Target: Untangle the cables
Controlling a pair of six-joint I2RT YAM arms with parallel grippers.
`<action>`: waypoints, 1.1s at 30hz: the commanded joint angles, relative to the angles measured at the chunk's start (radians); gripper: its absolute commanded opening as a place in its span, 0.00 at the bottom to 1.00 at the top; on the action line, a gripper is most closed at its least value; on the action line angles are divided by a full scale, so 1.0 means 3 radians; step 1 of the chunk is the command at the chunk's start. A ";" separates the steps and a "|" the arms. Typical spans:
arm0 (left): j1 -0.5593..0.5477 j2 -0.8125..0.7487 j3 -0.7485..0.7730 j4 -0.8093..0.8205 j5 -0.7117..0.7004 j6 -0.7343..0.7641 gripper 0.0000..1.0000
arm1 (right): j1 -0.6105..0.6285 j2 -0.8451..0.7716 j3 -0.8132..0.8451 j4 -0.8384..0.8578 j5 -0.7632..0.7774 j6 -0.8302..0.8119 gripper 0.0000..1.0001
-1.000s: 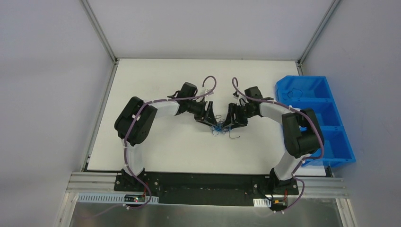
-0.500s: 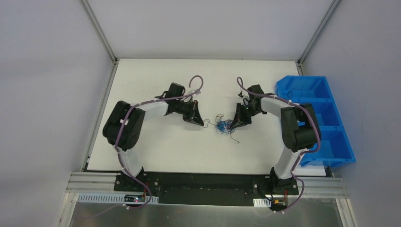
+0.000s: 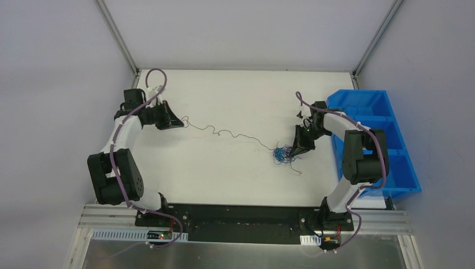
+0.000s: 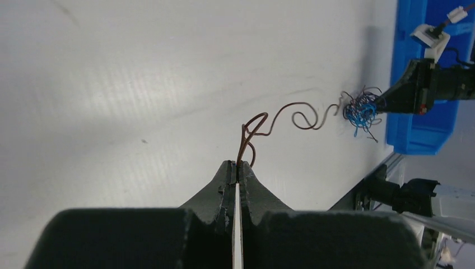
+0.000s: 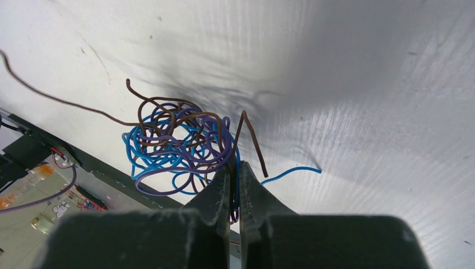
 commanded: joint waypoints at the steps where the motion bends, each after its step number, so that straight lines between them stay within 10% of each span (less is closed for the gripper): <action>1: 0.0368 -0.0079 0.0363 -0.0441 -0.0024 0.0452 0.00 | -0.0009 -0.0155 0.0043 -0.0253 0.0052 -0.0160 0.00; 14: 0.1522 0.0749 0.1510 -0.0422 -0.0274 0.0234 0.00 | -0.0155 -0.0172 0.0056 -0.0472 0.0092 -0.0440 0.06; 21: 0.0937 0.0384 0.1266 -0.0406 0.0543 0.0248 0.00 | 0.0005 -0.0171 0.0349 -0.0554 -0.0354 -0.0594 0.38; 29: 0.0346 0.0042 0.0714 -0.0490 0.0422 0.0638 0.00 | 0.0071 -0.0158 0.0437 -0.0568 -0.0327 -0.0746 0.39; 33: -0.0223 0.0070 0.0541 -0.0634 0.0202 0.1070 0.34 | 0.0179 -0.0063 0.0424 -0.0524 -0.0211 -0.0634 0.49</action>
